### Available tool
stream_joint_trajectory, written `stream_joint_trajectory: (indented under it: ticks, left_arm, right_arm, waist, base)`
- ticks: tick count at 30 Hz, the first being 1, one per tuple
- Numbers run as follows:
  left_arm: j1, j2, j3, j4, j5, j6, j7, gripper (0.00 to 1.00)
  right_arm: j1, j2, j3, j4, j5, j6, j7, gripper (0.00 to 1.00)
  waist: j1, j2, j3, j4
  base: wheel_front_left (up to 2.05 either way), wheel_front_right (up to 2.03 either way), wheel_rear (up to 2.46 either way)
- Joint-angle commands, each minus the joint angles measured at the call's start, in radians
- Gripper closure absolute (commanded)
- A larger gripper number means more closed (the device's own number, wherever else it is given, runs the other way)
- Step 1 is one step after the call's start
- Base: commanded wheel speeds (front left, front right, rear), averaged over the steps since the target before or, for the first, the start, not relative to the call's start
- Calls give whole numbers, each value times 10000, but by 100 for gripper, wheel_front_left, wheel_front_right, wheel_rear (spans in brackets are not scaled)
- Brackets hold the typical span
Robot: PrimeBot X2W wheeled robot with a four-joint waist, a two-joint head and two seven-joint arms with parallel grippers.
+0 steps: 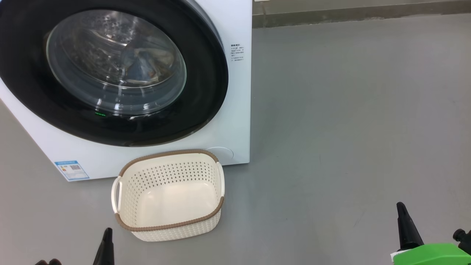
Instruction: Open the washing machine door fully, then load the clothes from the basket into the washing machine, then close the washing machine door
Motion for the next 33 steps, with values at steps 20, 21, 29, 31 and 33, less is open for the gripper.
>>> stream_joint_trajectory:
  ticks: [20,21,29,31,33]
  left_arm:
    - [-775,233,401,-131,-2193,-18,623,100]
    - [-788,235,410,-128,-2288,-18,652,100]
    - [-882,251,475,-105,-2977,-20,859,100]
    - [-909,255,493,-98,-3174,-20,918,100]
    - [-937,259,512,-92,-3374,-21,978,100]
  right_arm:
    - [-589,-156,382,-324,2628,-36,617,100]
    - [-594,-158,391,-326,2742,-36,645,100]
    - [-632,-169,461,-340,3569,-40,852,100]
    - [-643,-172,481,-344,3805,-41,912,100]
    - [-654,-175,501,-348,4045,-42,972,100]
  waist:
    - [-1,0,82,57]
    - [-1,0,86,60]
    - [-1,0,113,79]
    - [-1,0,121,85]
    - [-1,0,129,91]
  base:
    - [0,0,0]
    - [0,0,0]
    - [0,0,0]
    - [0,0,0]
    - [0,0,0]
